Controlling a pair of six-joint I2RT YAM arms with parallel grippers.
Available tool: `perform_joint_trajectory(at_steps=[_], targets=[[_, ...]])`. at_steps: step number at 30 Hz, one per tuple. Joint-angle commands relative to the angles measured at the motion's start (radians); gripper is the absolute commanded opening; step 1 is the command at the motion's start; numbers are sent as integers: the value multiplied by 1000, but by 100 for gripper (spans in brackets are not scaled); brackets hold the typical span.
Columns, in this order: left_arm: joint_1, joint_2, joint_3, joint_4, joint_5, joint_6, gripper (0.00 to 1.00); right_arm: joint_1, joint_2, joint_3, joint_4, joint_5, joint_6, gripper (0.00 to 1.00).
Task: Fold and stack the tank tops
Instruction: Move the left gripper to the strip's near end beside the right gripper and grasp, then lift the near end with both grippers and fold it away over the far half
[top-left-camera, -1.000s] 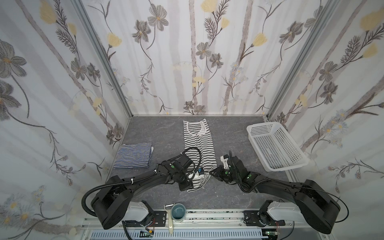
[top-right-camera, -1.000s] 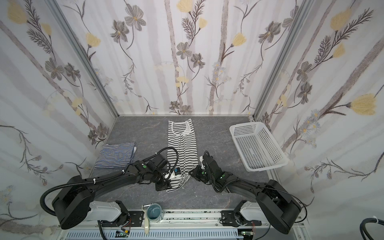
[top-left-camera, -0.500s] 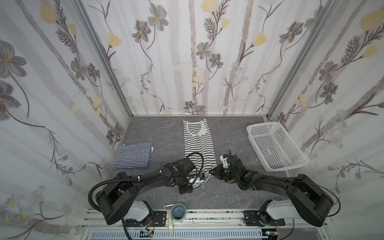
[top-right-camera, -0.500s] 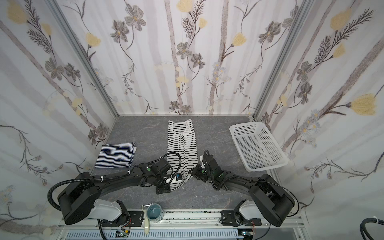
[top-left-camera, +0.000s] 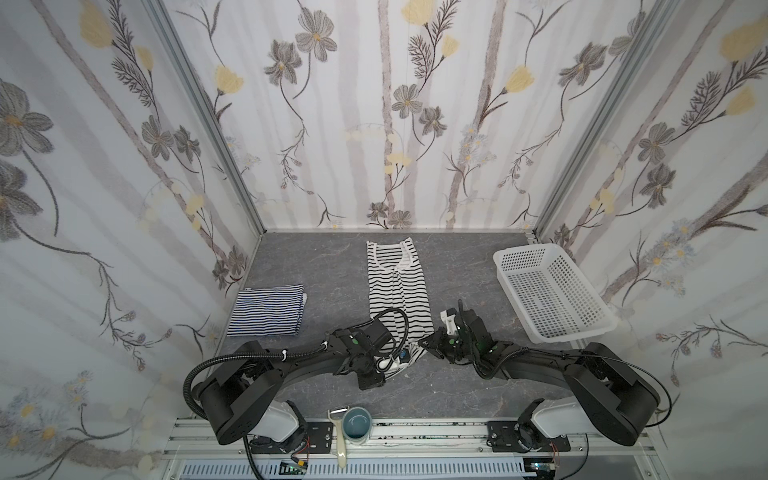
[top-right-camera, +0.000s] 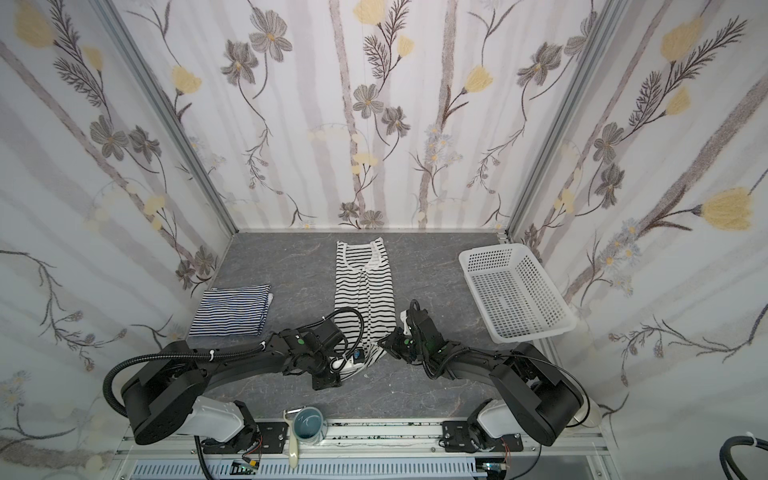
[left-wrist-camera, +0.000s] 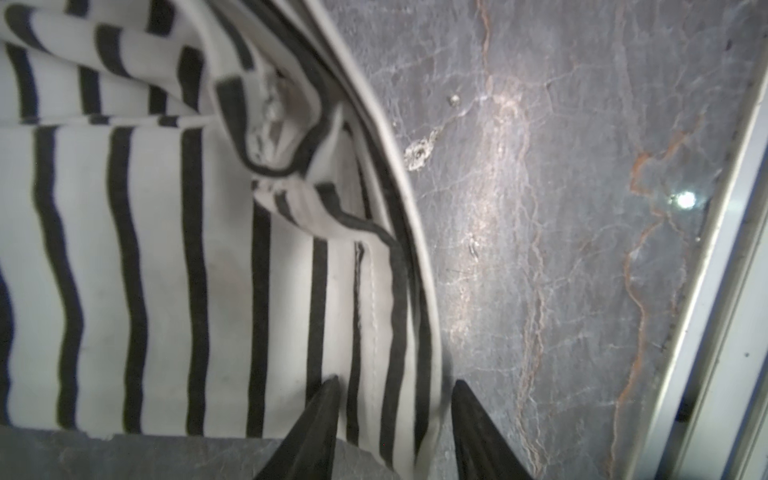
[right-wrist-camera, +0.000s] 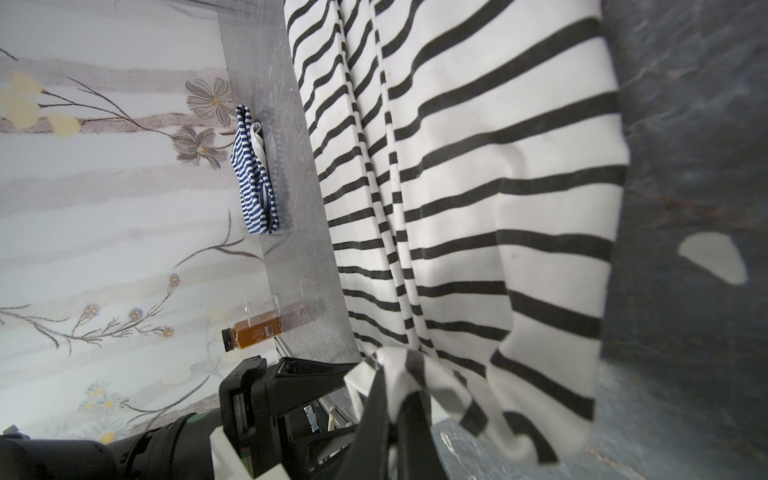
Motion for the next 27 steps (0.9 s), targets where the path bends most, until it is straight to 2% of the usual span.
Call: perform_joint_trajectory(at_steps=[1,3,8,11,13,20,27], targets=[[-6,7,-4,2,8,17,46,-3,13,2,70,-17,19,0],[-8,37,-4,5,-27,17,42,-3,17,2,74,-19,18,0],[-8,75,-5,7,-69,24,12,-7,14,-4,76,-22,19,0],[-8,71,-3,14,-92,18,7,-10,1,-7,52,-19,0,0],[-8,73,5,12,-111,6,1,-10,-16,6,-31,7,-46,0],[-8,-86,36,-38,-45,-17,0,-57,-138,10,-198,38,-126,0],[14,-102,120,-94,-67,-19,0,-98,-236,66,-297,27,-163,0]])
